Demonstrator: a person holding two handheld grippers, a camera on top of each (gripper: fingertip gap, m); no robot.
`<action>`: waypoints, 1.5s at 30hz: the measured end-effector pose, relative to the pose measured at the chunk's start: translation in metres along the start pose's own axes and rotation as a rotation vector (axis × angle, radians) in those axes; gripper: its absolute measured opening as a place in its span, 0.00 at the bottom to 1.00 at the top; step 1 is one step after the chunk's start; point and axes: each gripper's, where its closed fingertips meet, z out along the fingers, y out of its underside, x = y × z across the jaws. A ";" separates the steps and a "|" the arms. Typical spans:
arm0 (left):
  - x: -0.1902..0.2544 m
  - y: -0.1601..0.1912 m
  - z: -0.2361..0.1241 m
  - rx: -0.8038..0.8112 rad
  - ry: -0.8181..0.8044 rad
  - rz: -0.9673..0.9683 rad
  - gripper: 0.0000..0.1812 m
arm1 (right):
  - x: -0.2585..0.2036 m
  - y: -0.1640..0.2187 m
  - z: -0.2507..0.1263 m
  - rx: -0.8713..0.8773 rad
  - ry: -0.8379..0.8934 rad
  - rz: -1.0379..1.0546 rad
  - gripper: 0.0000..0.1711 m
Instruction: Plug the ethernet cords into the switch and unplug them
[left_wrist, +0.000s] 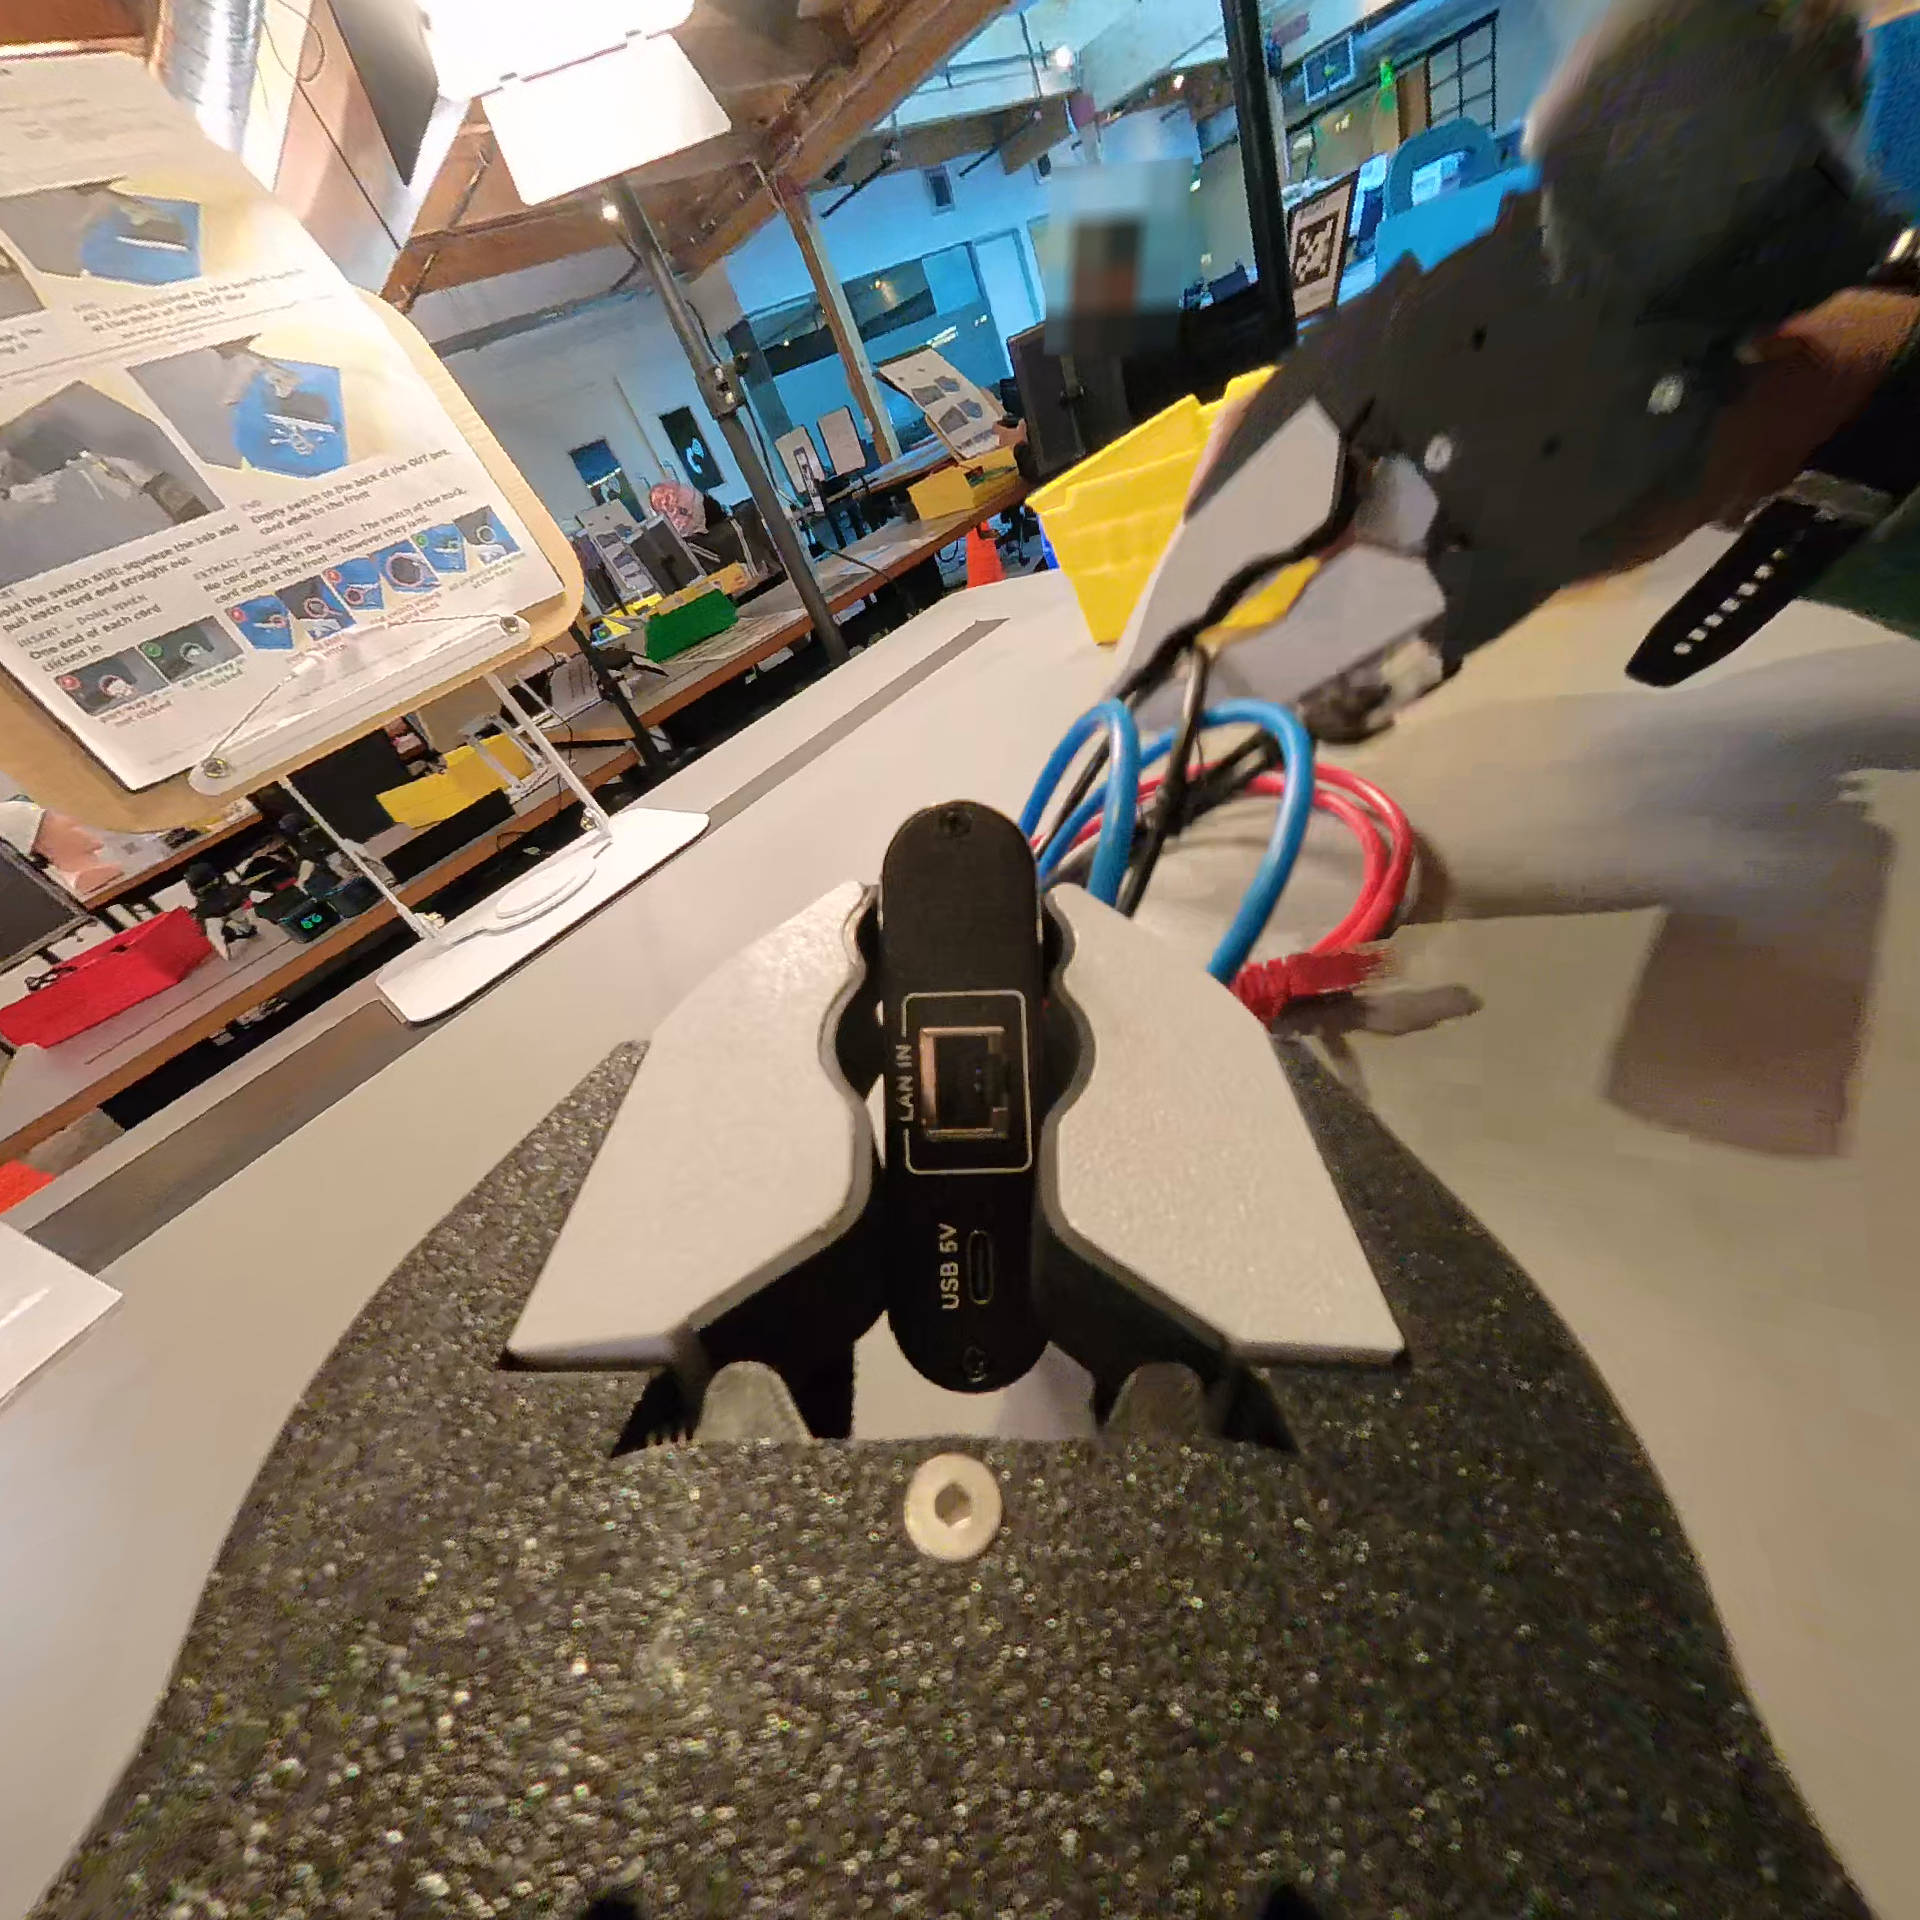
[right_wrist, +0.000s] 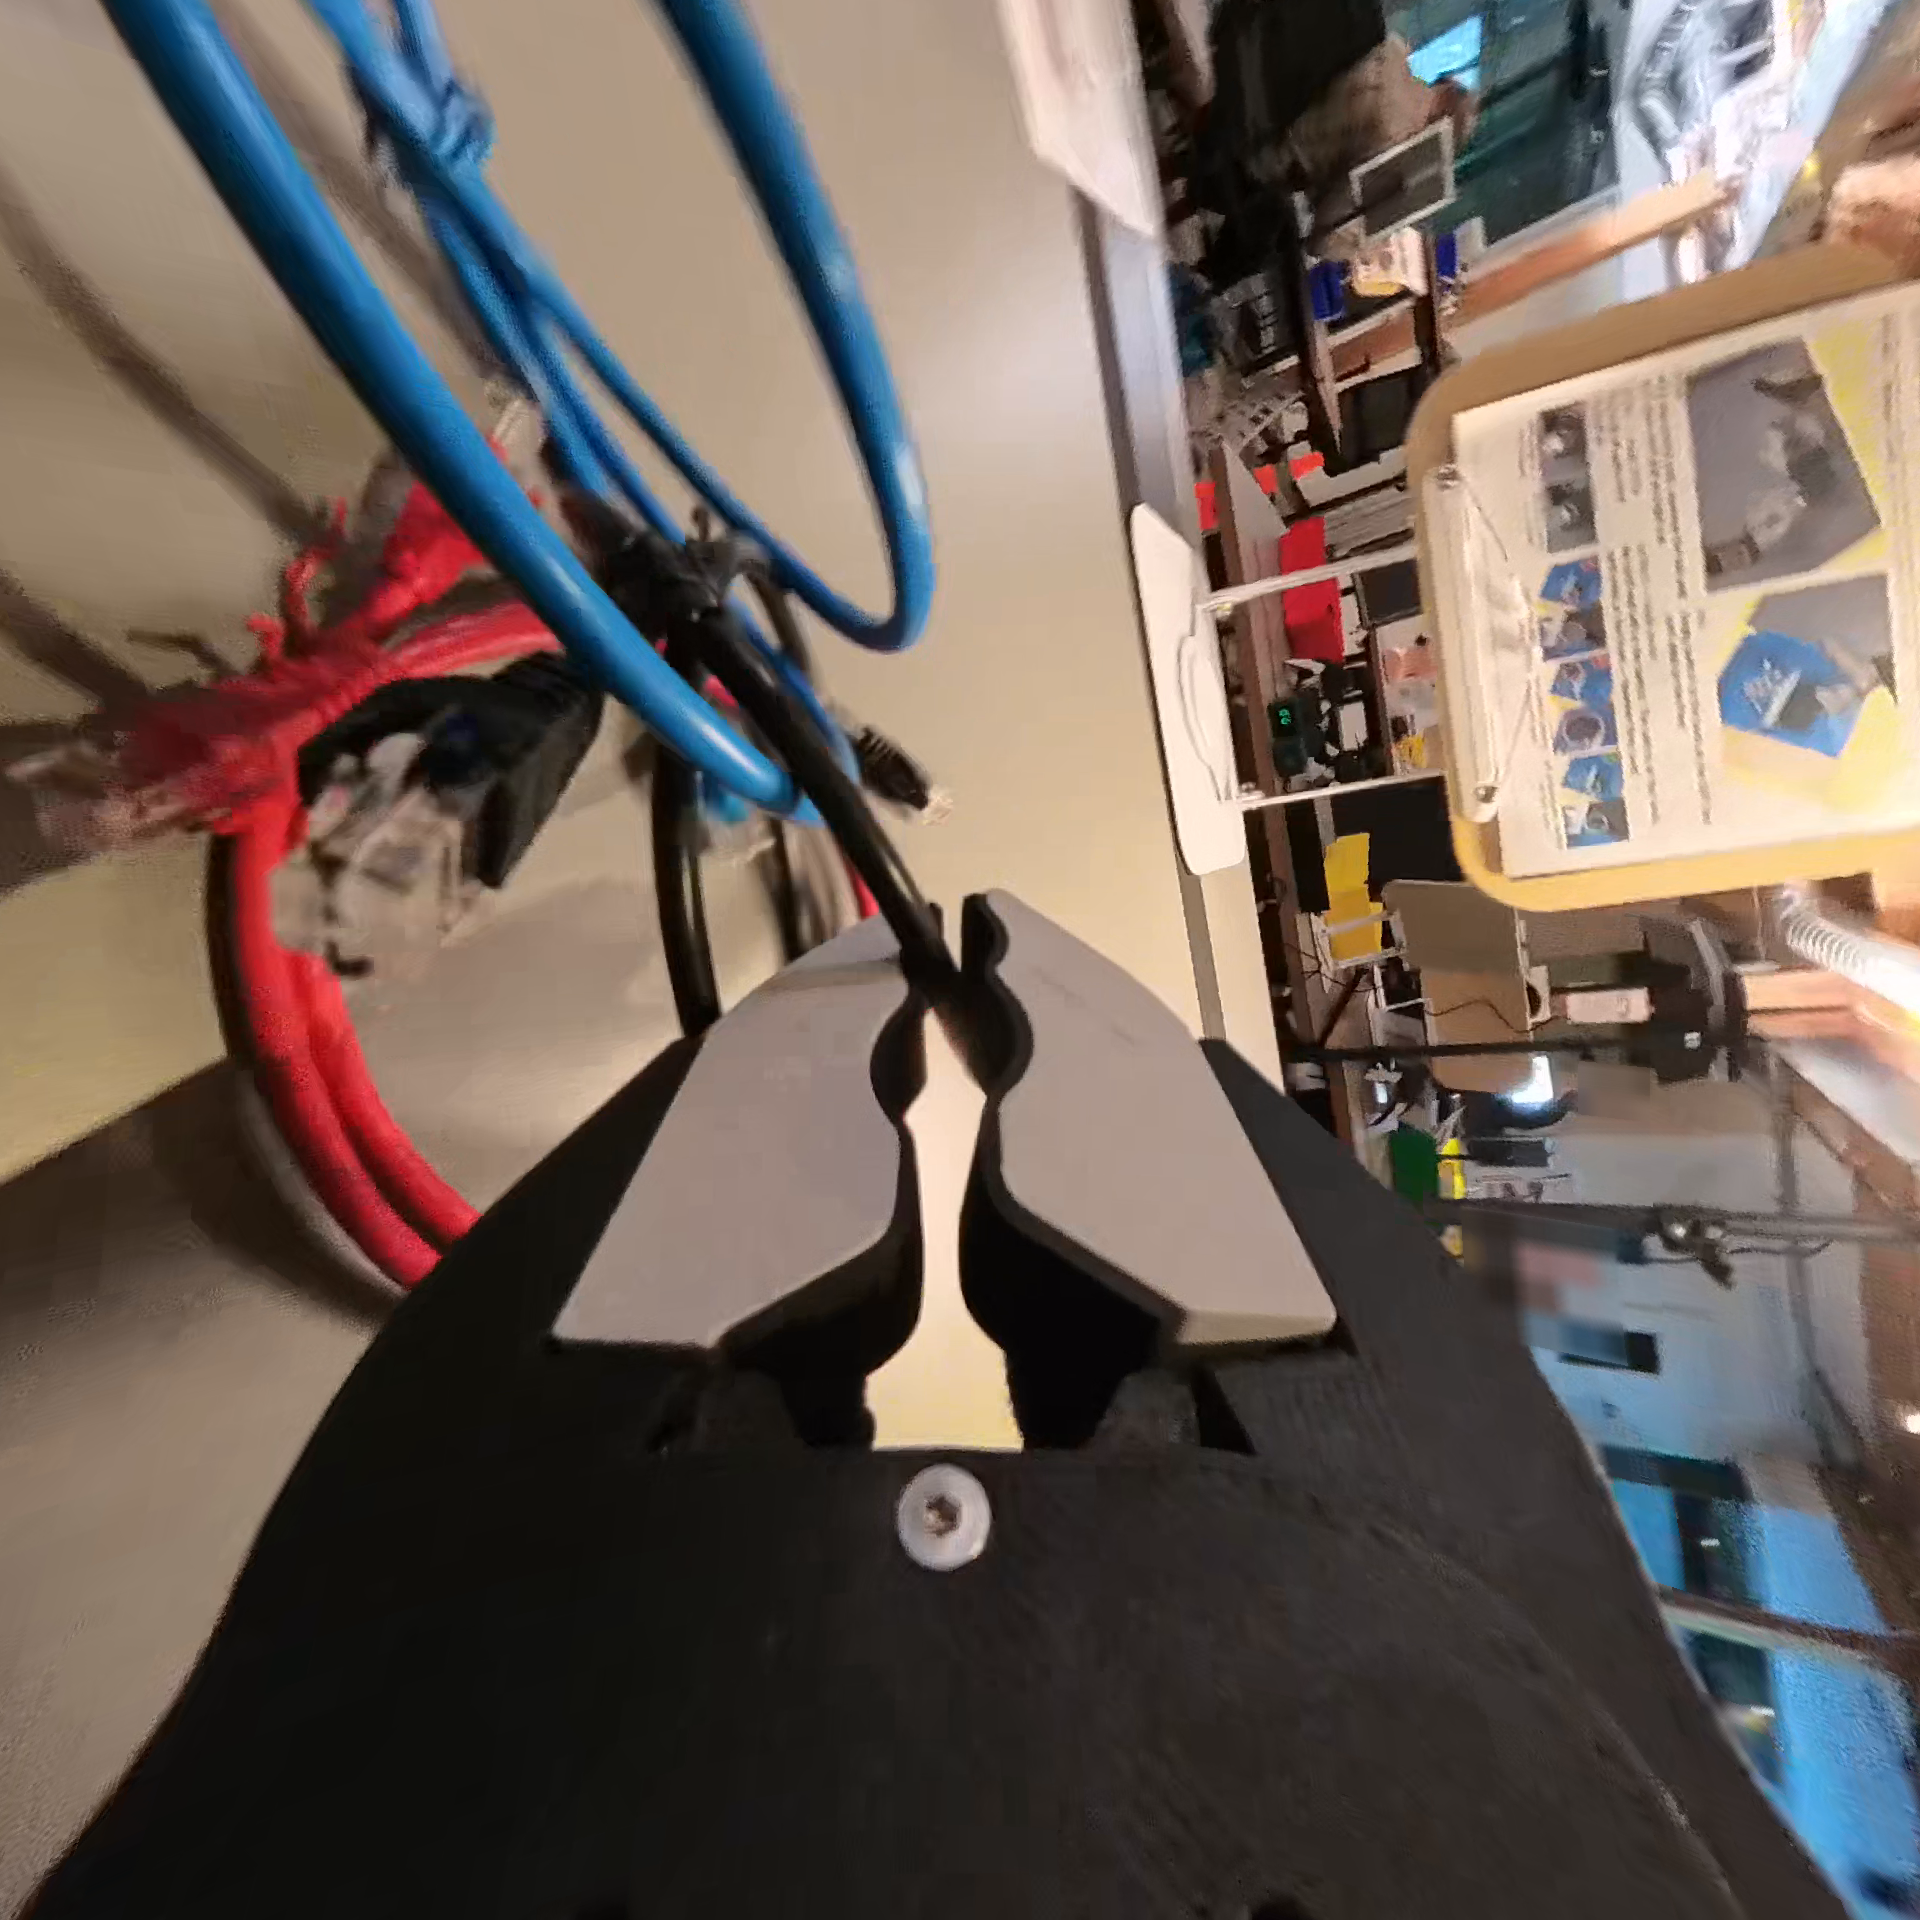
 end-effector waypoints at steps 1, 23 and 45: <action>0.000 0.002 0.001 -0.013 -0.003 0.011 0.15 | 0.008 -0.002 -0.004 0.024 0.020 0.051 0.02; 0.002 0.022 0.008 -0.148 -0.008 0.070 0.15 | 0.080 0.015 -0.062 0.441 0.004 0.873 0.04; -0.030 0.029 -0.011 -0.166 -0.025 -0.573 0.15 | 0.036 -0.031 -0.112 0.390 -0.189 0.581 0.13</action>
